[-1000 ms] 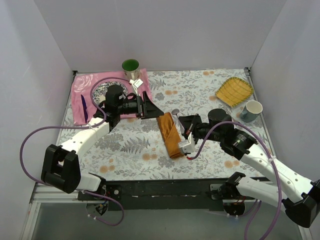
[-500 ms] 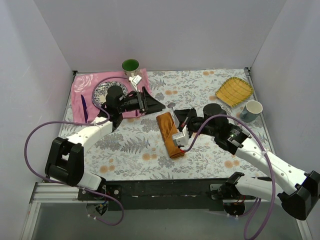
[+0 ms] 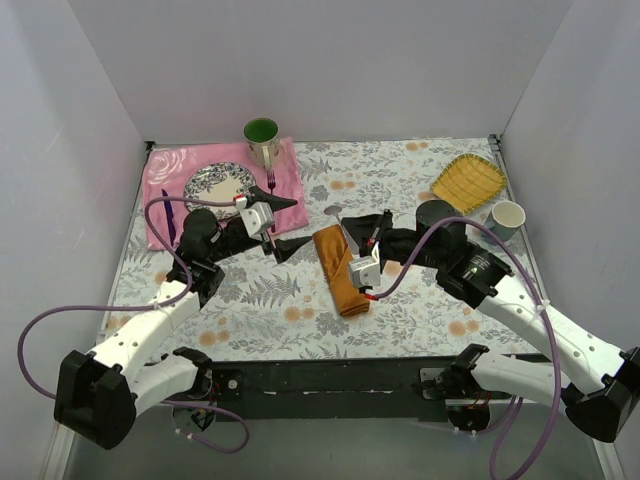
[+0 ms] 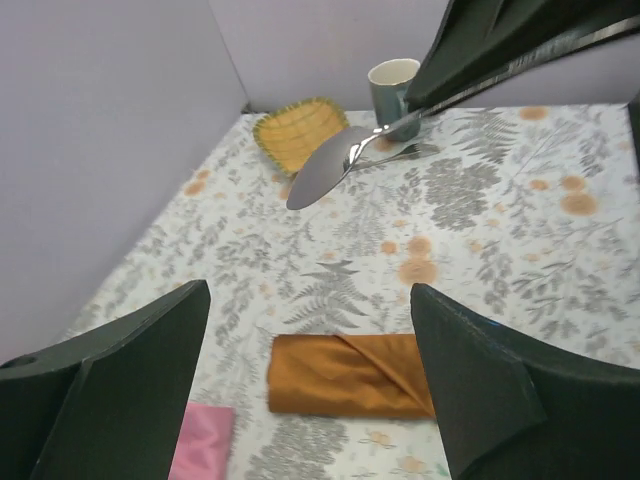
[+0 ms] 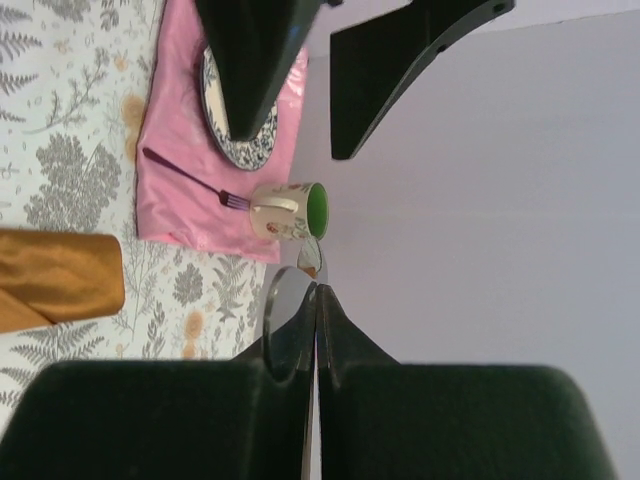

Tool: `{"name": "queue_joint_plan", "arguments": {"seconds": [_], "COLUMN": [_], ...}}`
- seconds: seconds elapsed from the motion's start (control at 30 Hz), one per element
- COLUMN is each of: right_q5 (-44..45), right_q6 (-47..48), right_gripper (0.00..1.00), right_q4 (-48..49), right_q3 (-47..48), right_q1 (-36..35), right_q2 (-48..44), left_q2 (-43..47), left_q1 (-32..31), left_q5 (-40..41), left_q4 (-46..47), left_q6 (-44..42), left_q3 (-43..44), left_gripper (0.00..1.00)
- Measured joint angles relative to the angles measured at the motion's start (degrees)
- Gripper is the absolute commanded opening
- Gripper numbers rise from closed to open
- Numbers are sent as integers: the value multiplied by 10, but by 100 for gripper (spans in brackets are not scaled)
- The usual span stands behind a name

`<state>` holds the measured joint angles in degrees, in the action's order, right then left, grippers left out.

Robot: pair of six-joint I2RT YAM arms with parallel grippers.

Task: Fold the napkin into a case and place the utensils inside
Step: Pass from the right arm to the left

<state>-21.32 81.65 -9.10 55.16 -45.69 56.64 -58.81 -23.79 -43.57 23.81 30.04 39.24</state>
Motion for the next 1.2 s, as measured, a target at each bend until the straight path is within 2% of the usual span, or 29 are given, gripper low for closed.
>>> {"name": "queue_joint_plan", "arguments": {"seconds": [0.1, 0.27, 0.7, 1.03, 1.07, 1.13, 1.17, 1.2], "right_q5": [-17, -35, -63, -74, -75, -75, -75, -75], "right_q6": [-27, -55, -83, -87, -88, -90, -91, -93], "right_gripper": [1, 1, 1, 1, 1, 1, 1, 1], "right_q4": [-2, -11, -31, -40, -40, -40, -40, -40], "right_q3": [21, 45, 63, 63, 63, 63, 63, 63], "right_q1": [-6, -11, -28, -35, -35, -36, -36, -36], "right_q2": [0, 1, 4, 5, 5, 5, 5, 5], "left_q2": [-2, -10, -37, -42, -42, -44, -45, -45], "left_q1": [-23, -73, -112, -132, -134, -135, -135, -135], "left_q5": [15, 54, 117, 97, 94, 87, 85, 82], "left_q4": [20, 50, 79, 64, 59, 45, 37, 29], "left_q6": [-111, -220, -264, -293, -297, -303, -307, -309], "left_q3": [-16, -21, 10, 39, 41, 49, 52, 55], "left_gripper": [81, 78, 70, 35, 26, 17, 2, 0]}}
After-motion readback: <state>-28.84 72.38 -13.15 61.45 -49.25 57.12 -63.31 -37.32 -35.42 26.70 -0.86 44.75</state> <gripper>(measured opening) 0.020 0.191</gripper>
